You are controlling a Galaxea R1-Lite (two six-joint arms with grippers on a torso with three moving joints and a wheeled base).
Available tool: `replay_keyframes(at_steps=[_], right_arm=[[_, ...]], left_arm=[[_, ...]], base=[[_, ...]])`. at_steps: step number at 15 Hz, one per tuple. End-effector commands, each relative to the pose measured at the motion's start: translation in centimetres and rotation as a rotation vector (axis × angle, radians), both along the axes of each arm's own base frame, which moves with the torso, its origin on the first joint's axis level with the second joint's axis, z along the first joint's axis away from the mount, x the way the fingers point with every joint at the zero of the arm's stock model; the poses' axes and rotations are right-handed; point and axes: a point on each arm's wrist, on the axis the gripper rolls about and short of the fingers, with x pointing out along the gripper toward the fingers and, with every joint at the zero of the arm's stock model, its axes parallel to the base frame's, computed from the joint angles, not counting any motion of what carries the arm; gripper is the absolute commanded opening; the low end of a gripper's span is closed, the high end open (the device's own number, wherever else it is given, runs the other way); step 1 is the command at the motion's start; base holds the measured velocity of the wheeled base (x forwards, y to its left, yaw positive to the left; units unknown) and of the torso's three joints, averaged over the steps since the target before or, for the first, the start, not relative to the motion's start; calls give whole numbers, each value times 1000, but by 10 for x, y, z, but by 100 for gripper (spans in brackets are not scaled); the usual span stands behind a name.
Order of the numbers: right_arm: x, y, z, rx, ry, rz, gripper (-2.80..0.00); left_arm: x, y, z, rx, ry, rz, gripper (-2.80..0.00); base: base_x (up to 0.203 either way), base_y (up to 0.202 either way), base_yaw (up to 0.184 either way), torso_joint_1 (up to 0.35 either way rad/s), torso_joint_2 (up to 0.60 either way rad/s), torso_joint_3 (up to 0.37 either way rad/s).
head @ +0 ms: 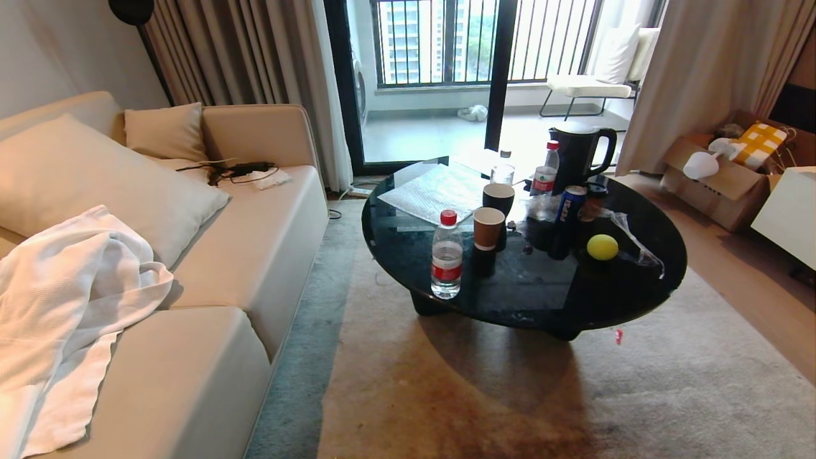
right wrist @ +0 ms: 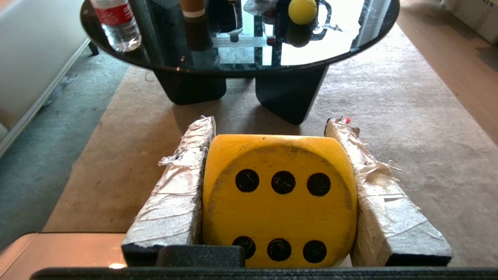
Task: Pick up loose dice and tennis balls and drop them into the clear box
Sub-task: Put the toys in the box
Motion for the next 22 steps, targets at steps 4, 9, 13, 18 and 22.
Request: replay_keyframes(at_steps=[4, 9, 13, 18, 22], right_arm=[[0, 0, 0, -3, 3, 1, -280], [0, 0, 0, 1, 3, 0, -280], [0, 0, 0, 0, 3, 2, -280], [0, 0, 0, 2, 3, 2, -280], [0, 0, 0, 3, 3, 0, -280]], left_arm=[[0, 0, 0, 1, 2, 1, -280], [0, 0, 0, 0, 2, 1, -280], [0, 0, 0, 1, 2, 1, -280], [0, 0, 0, 1, 0, 1, -280], [0, 0, 0, 1, 2, 1, -280]], base=[[-126, 0, 1, 1, 4, 3], [-3, 3, -77, 1, 3, 2], [1, 11, -165, 2, 1, 0], [0, 10, -166, 3, 3, 1], [1, 10, -165, 1, 1, 1]])
